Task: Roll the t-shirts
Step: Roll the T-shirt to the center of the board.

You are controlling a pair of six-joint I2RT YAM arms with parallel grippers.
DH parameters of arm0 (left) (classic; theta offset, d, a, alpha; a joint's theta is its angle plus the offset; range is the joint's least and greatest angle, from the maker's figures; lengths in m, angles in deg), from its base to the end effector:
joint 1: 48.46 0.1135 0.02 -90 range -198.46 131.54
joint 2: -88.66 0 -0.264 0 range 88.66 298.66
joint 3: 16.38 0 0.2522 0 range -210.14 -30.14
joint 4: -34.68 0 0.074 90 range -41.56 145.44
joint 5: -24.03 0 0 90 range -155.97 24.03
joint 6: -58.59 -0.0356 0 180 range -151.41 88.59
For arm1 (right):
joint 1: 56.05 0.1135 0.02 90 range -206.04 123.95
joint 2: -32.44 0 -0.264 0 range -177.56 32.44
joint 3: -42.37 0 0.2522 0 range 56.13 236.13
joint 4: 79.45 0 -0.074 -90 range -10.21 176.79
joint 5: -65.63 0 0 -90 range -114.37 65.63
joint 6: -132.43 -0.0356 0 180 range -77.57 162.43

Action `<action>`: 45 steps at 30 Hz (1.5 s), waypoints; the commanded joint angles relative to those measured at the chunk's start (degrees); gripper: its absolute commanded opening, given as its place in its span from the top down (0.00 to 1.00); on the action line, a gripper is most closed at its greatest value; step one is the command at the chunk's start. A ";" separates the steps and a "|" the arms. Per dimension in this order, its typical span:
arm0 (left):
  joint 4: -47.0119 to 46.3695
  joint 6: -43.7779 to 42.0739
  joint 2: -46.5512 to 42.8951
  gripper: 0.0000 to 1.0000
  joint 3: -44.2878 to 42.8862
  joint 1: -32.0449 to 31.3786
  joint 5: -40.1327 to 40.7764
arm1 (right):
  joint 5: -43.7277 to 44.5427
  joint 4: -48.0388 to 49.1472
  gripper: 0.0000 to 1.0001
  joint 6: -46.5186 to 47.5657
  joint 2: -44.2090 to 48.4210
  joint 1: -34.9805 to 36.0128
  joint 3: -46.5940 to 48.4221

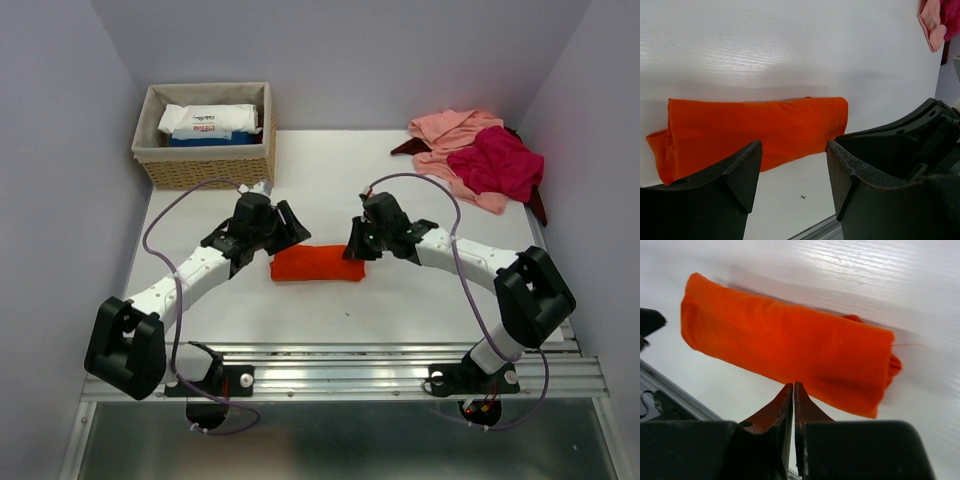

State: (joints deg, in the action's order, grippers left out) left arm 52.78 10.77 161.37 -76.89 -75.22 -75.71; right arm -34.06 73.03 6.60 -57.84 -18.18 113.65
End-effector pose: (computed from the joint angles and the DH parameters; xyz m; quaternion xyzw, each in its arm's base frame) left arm 0.2493 -0.1325 0.2572 -0.0741 0.8621 -0.3414 0.3672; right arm 0.2606 0.2103 0.2162 -0.0478 0.9249 0.2841 0.2483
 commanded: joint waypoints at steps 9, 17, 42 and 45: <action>-1.79 3.35 8.14 0.37 3.23 0.22 7.71 | -3.33 6.57 0.93 -6.71 -15.26 3.17 8.57; -0.92 1.43 12.03 0.37 2.80 0.22 11.12 | 4.94 2.16 0.94 -5.04 -15.47 3.18 10.16; -15.32 4.68 8.58 0.37 8.68 -0.31 1.03 | 2.40 4.79 0.92 -5.66 -11.66 -0.69 3.66; -15.06 4.15 12.45 0.37 8.95 -0.22 1.91 | 3.36 4.88 0.92 -5.04 -15.00 -0.69 3.48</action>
State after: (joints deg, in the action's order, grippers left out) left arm 40.43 15.60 171.46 -68.97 -75.11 -74.51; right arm -31.86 77.03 -0.46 -69.79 -19.07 117.78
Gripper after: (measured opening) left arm 0.628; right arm 0.076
